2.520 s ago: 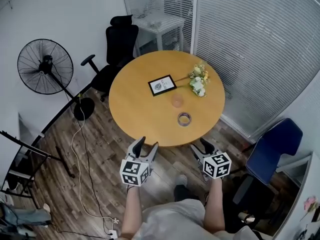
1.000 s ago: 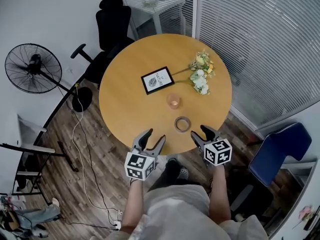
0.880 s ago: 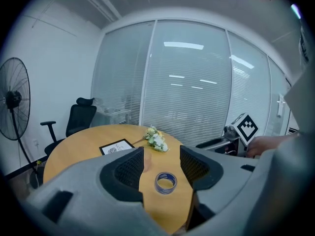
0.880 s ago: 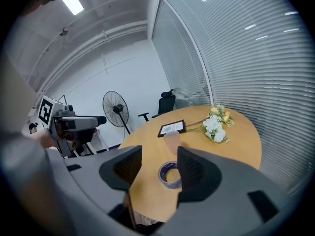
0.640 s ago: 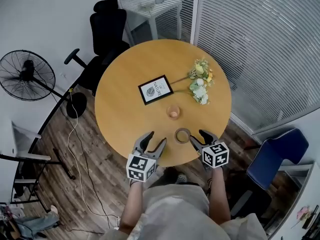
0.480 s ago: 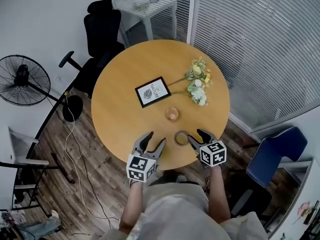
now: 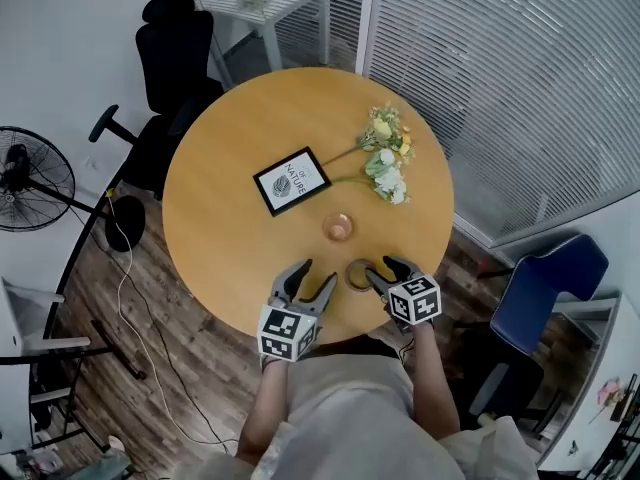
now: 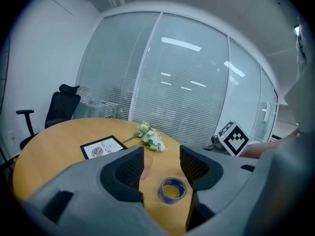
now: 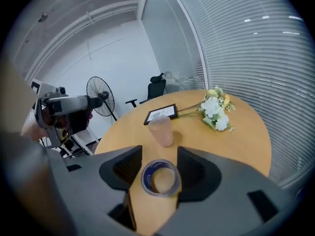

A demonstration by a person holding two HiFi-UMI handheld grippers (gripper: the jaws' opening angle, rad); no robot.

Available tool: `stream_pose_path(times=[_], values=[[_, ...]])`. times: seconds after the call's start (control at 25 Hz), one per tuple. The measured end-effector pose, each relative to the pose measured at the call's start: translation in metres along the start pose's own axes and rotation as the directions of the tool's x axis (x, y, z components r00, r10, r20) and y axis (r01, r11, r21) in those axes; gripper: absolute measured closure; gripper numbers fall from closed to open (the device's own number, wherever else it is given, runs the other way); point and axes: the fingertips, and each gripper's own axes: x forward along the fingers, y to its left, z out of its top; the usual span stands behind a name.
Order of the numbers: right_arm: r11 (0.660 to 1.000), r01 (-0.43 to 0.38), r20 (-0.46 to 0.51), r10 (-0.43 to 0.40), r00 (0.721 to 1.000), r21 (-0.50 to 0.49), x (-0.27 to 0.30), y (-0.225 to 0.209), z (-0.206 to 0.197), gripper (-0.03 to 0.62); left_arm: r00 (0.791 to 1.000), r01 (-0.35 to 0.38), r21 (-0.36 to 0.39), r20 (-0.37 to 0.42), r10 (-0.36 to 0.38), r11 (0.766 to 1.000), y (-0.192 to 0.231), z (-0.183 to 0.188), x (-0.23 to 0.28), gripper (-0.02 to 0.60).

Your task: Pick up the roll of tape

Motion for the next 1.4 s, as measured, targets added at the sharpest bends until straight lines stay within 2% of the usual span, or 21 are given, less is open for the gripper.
stream_pose_path(times=[0.24,0.44,0.64,0.92,1.2,1.4], values=[[0.999,0.037,-0.070,-0.037,0.997,-0.002,0.018,-0.008,-0.024,0.375,0.997,0.067,0.037,-0.029,-0.066,0.997,-0.009,-0.009,0.010,0.353],[0.999,0.050,-0.111,-0.049,0.993,0.007,0.030,-0.008,-0.036,0.376,0.998,0.056,0.020,-0.011,-0.056,0.998,0.002,-0.002,0.007,0.353],[0.998,0.061,-0.153,-0.062,0.986,-0.012,0.040,-0.011,-0.042,0.376,0.999,0.042,0.008,-0.024,-0.041,0.999,0.012,-0.007,0.006,0.353],[0.997,0.065,-0.202,-0.073,0.977,-0.047,0.049,-0.015,-0.052,0.378,0.998,0.060,0.009,-0.034,-0.060,0.998,0.014,-0.008,0.020,0.353],[0.997,0.059,-0.219,-0.067,0.973,-0.043,0.049,-0.024,-0.058,0.381,0.991,0.127,0.062,-0.043,-0.124,0.990,-0.006,0.008,0.050,0.353],[0.998,0.059,-0.237,-0.064,0.969,-0.029,0.057,-0.031,-0.066,0.384,0.986,0.153,0.090,-0.074,-0.146,0.984,-0.013,0.000,0.056,0.353]])
